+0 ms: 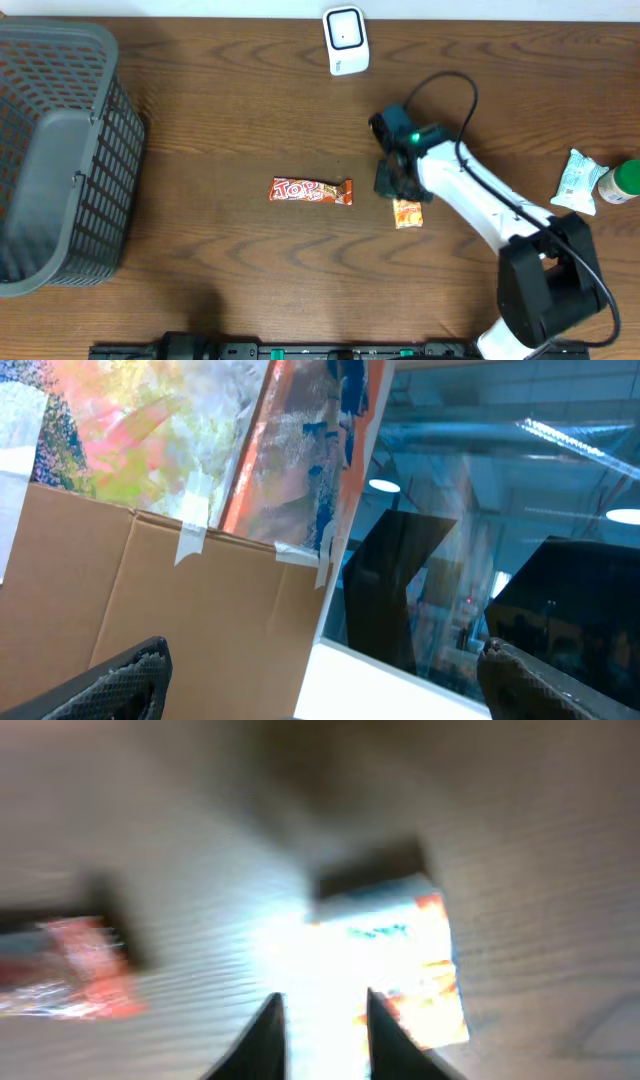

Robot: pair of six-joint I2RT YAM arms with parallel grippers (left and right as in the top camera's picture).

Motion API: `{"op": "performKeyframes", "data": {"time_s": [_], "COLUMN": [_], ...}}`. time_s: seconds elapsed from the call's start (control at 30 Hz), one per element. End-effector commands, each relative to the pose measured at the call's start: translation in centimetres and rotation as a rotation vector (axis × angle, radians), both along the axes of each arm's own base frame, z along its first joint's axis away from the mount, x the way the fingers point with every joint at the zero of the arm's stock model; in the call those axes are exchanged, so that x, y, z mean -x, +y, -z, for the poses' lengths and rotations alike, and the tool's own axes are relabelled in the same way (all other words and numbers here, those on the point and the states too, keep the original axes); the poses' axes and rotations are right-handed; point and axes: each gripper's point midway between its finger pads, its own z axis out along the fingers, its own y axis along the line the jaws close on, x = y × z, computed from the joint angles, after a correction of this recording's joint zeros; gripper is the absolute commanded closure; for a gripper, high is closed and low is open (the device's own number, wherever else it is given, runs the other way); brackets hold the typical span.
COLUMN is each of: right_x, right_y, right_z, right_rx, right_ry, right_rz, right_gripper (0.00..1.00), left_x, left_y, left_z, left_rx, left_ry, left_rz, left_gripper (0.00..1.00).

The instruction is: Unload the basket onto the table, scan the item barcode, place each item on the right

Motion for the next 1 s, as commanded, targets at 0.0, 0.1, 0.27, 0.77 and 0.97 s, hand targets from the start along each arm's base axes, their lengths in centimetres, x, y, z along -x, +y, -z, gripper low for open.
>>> {"op": "performKeyframes", "data": {"time_s": [0.0, 0.1, 0.27, 0.77, 0.97], "right_x": [-2.6, -3.5, -4.4, -1.9, -0.2], "right_y": [1.1, 0.6, -0.5, -8.1, -8.0], "right_z": [-4.7, -3.4, 0.4, 1.4, 1.5], "right_rx": [-0.053, -0.012, 0.026, 0.144, 0.162], "right_ry": [-0.13, -0.153, -0.11, 0.053, 0.11], "right_rz": [-0.052, -0.041, -0.011, 0.25, 0.257], "right_gripper": [0.81, 0.97, 0.99, 0.99, 0.99], "left_x": [0.4, 0.4, 0.4, 0.4, 0.4], "left_y": [0.1, 0.1, 0.1, 0.1, 0.1], "left_z": [0.0, 0.0, 0.0, 0.0, 0.0], "left_rx": [0.009, 0.01, 0.009, 0.009, 0.01], "left_ry": [-0.01, -0.011, -0.011, -0.01, -0.011], "left_rz": [-0.01, -0.009, -0.01, -0.01, -0.009], "left_gripper": [0.02, 0.02, 0.02, 0.02, 0.02]}}
